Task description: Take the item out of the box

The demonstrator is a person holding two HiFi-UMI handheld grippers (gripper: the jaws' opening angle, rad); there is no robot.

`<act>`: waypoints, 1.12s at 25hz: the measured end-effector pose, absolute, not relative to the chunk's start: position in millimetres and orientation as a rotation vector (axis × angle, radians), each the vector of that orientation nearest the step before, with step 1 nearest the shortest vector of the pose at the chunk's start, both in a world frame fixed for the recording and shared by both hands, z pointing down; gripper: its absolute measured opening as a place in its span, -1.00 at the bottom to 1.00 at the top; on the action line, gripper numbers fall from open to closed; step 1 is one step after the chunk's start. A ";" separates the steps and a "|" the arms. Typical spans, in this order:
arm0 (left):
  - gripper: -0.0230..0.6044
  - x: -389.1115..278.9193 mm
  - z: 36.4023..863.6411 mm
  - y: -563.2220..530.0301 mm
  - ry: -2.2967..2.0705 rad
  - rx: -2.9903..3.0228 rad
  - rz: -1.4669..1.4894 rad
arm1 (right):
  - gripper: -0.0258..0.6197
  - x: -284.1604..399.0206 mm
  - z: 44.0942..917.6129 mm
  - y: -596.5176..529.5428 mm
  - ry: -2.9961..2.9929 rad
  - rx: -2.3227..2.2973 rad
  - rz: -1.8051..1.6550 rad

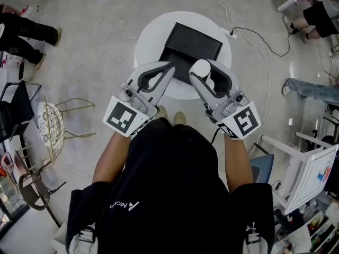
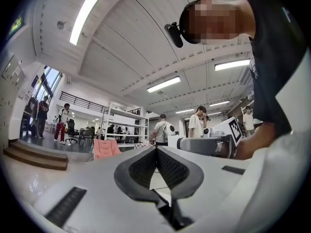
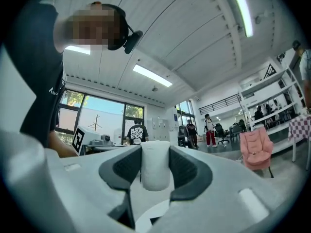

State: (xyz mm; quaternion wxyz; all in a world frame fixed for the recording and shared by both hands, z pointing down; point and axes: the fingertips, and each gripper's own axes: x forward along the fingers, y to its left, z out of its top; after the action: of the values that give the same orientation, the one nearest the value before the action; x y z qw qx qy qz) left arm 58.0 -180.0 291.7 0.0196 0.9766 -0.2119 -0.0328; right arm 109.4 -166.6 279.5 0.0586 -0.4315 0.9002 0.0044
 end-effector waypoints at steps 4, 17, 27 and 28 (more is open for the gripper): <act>-0.93 66.0 284.8 -169.6 -0.638 3.044 -0.108 | -0.38 114.4 271.1 -154.6 2.697 -1.307 0.033; -0.93 67.0 278.7 -161.0 -0.651 3.054 -0.115 | -0.39 115.0 270.4 -142.8 2.689 -1.299 0.028; -0.93 67.6 275.2 -161.4 -0.667 3.054 -0.131 | -0.39 118.8 268.5 -142.8 2.691 -1.286 0.030; -0.93 66.7 273.8 -162.4 -0.668 3.054 -0.138 | -0.39 117.7 268.5 -143.6 2.692 -1.284 0.030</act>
State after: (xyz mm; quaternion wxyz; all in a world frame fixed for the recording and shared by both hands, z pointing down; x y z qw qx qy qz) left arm 66.7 -162.4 273.8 0.0060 0.9760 -0.2133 -0.0442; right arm 117.7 -143.6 268.5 0.0792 -0.4291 0.8997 0.0099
